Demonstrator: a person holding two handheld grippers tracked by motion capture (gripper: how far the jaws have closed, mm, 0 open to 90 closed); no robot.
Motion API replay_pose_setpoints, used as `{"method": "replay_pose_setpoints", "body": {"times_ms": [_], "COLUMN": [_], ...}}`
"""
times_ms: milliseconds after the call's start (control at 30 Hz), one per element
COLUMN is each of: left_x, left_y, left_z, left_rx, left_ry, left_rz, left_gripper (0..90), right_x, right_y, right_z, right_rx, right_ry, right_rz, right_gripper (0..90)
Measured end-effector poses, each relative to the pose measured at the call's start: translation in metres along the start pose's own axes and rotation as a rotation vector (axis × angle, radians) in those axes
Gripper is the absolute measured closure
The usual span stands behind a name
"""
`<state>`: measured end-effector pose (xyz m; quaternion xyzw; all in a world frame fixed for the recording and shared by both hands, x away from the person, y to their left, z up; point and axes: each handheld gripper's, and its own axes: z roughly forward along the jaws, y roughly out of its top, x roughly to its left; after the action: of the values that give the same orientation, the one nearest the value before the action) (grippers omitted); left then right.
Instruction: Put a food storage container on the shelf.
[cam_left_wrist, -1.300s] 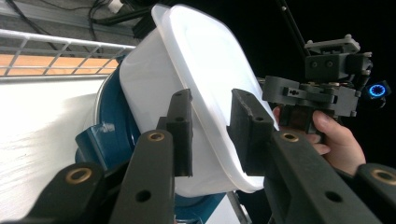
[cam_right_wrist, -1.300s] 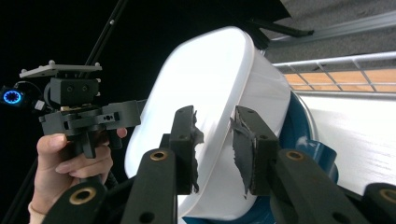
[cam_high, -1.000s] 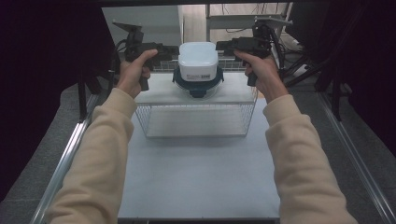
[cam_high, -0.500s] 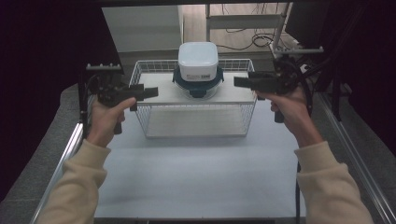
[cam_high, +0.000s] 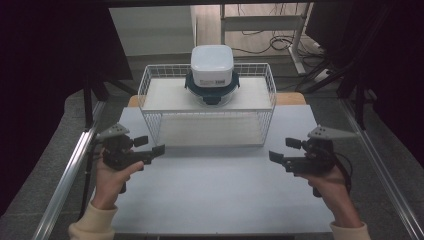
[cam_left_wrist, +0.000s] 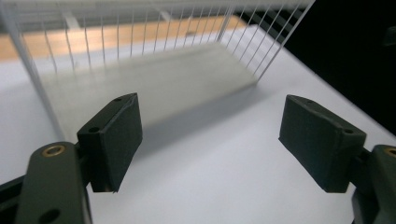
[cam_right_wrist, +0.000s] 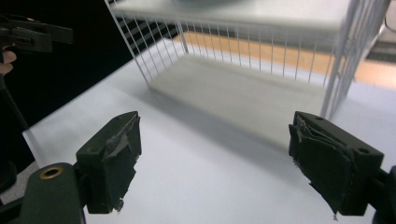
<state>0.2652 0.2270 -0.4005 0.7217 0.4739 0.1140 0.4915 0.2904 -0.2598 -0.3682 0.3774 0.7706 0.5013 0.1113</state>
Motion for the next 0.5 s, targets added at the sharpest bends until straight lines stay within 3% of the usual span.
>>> {"method": "replay_pose_setpoints", "body": {"times_ms": [200,267,300,367,500], "left_x": [-0.002,-0.001,0.001,0.003,0.003], "left_y": [-0.038,-0.042,-0.044,-0.046,-0.049], "left_z": [0.008,0.01,0.01,0.011,0.015], "left_rx": [0.043,0.059,0.05,0.052,0.066], "left_ry": [0.024,0.03,0.022,0.016,0.041], "left_rz": [0.004,0.01,-0.007,-0.016,-0.005], "left_gripper": [19.9,19.4,19.6,19.8,19.7], "right_x": [-0.006,-0.008,-0.009,-0.011,-0.012], "right_y": [-0.042,-0.047,-0.049,-0.054,-0.056], "right_z": [0.003,0.004,0.004,0.004,0.004], "right_rx": [0.046,0.077,0.074,0.077,0.076], "right_ry": [-0.034,-0.067,-0.073,-0.066,-0.075], "right_rz": [0.023,0.012,0.014,0.026,0.022], "right_gripper": [16.7,16.8,16.8,16.8,16.8]}}
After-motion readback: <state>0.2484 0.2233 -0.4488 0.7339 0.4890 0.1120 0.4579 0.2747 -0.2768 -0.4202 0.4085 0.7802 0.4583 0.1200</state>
